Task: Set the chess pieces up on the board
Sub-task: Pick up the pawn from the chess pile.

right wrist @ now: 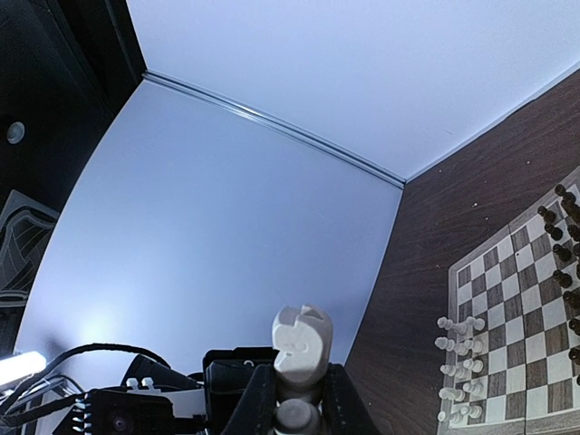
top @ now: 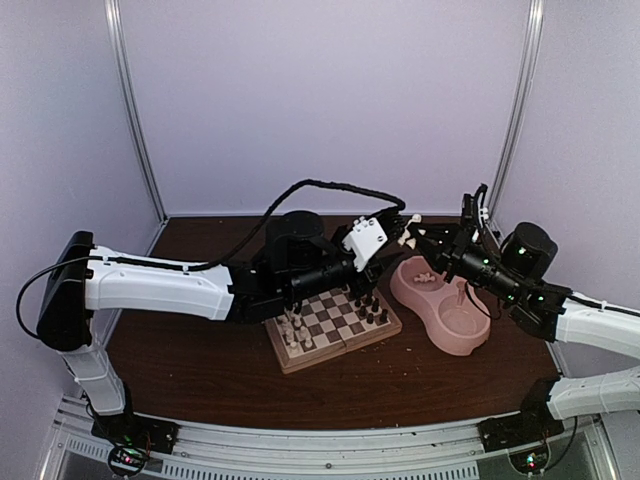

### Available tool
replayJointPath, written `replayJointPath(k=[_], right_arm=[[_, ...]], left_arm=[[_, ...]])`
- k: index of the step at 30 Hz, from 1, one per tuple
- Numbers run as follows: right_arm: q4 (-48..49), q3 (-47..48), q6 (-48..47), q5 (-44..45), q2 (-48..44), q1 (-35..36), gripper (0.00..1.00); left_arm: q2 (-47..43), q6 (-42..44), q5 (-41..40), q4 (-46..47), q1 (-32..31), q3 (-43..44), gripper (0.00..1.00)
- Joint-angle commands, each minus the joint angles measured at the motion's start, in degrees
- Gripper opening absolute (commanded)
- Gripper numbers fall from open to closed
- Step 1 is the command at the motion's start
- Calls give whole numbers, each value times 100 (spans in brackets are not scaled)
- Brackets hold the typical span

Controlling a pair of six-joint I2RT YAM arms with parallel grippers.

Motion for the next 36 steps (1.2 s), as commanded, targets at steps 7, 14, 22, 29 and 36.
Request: replayJointPath(k=[7, 14, 22, 29, 36], right_arm=[[273, -127, 56, 52, 28, 71, 3], [274, -149, 48, 53, 36, 80, 4], [336, -186, 70, 81, 37, 94, 4], [318, -252, 7, 135, 11, 101, 4], [310, -348, -50, 207, -10, 100, 4]], left_arm=[[33, 92, -81, 278, 23, 186, 34], [24, 99, -95, 298, 25, 186, 31], [24, 108, -74, 255, 21, 186, 16], [-22, 37, -230, 222, 20, 139, 6], [-57, -50, -268, 174, 23, 63, 13]])
